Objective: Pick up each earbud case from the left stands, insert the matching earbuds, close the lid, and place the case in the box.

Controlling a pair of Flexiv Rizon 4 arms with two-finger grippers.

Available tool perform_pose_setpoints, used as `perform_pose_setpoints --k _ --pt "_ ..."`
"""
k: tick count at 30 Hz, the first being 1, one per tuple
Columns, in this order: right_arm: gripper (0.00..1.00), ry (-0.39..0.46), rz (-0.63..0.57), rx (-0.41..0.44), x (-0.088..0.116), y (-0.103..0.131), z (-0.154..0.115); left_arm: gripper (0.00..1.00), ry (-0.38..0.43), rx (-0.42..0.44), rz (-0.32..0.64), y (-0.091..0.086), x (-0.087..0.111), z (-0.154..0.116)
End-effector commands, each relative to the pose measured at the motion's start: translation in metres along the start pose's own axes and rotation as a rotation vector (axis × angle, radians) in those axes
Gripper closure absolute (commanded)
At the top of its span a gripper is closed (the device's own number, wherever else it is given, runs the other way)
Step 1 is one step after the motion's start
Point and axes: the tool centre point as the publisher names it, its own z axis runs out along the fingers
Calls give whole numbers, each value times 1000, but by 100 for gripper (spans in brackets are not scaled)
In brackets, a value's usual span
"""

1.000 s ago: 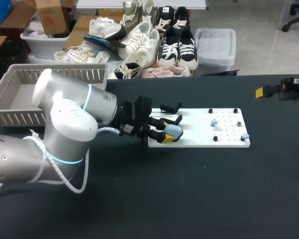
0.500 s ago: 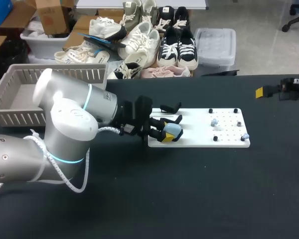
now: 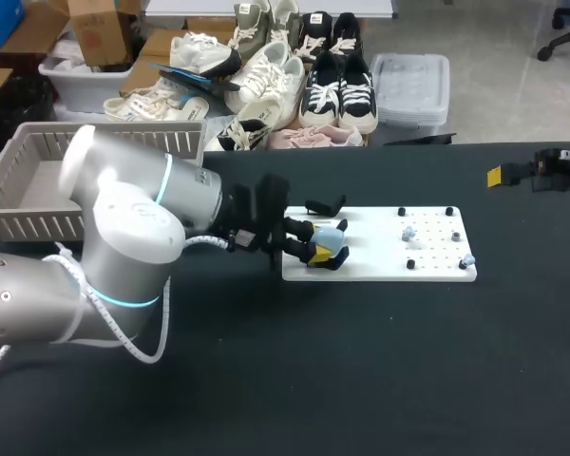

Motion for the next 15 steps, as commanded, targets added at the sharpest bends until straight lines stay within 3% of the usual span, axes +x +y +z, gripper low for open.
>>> perform_pose_setpoints --k 1,15 --pt "0 2 0 -4 -1 -1 0 100 11 -18 -4 -6 -8 -10" --pt "0 2 0 -4 -1 -1 0 100 -43 -1 19 -5 -42 -22"
